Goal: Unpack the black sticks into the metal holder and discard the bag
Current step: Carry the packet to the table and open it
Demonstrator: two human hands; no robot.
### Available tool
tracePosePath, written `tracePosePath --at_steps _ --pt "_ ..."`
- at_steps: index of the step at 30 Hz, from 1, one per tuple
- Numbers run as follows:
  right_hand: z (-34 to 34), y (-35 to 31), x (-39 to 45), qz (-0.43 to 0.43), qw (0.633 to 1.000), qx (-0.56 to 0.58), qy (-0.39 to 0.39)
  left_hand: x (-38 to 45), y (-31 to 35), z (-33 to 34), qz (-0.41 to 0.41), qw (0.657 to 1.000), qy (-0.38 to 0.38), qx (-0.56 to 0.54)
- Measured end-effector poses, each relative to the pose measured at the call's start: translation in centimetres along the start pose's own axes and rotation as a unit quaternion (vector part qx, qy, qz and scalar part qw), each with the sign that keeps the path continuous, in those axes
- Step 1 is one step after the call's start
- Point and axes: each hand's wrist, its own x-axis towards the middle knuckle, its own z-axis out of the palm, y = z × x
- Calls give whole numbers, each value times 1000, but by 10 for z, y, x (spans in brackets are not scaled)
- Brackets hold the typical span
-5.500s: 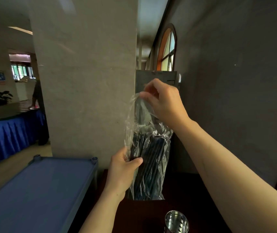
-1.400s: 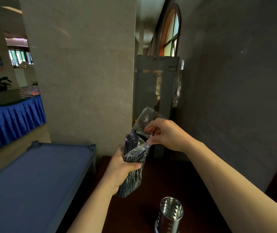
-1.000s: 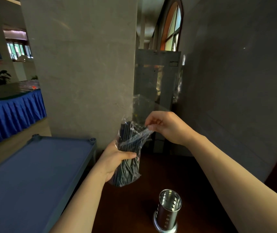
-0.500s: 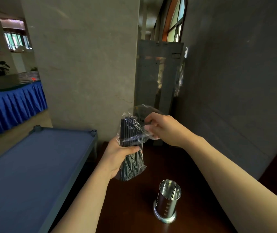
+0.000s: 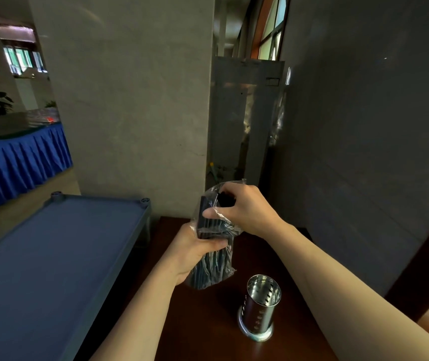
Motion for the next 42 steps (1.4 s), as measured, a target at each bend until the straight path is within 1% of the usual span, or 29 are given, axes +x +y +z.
tracePosePath --at_steps 5,7,11,14,16,19,21,23,25,28,31,35,38,42 --pt "5 1 -4 -30 996 79 -6 -8 0 -3 -20 996 -28 -82" --pt "7 2 -6 -37 994 101 11 -10 0 -4 -22 994 -32 -106" --pt "14 7 -8 -41 990 124 60 -12 -4 -4 -24 992 -35 -117" --pt "19 11 -9 -34 989 97 109 -14 -5 -2 -32 991 -29 -127" --pt "21 15 -8 -29 989 73 127 -15 -5 -1 -36 992 -27 -118" --pt "25 17 -9 -49 986 8 159 -15 -7 1 -38 993 -18 -114" --pt "26 18 -10 -52 982 -5 181 -15 -8 2 -40 993 -12 -114" --pt "25 19 -8 -26 980 8 195 -14 -10 2 -44 993 -15 -104" --pt "21 23 -6 30 978 35 204 -15 -14 0 -49 995 -25 -84" --pt "11 29 -3 111 968 109 198 -16 -21 -2 -56 994 -37 -88" --pt "13 29 -2 161 947 202 190 -14 -23 1 -52 993 -41 -98" --pt "18 25 1 194 922 284 175 -9 -24 5 -48 993 -31 -106" --pt "18 26 1 195 921 301 149 -3 -21 6 -39 994 -26 -102" --pt "15 27 5 174 915 332 151 4 -17 9 -31 994 -22 -107"
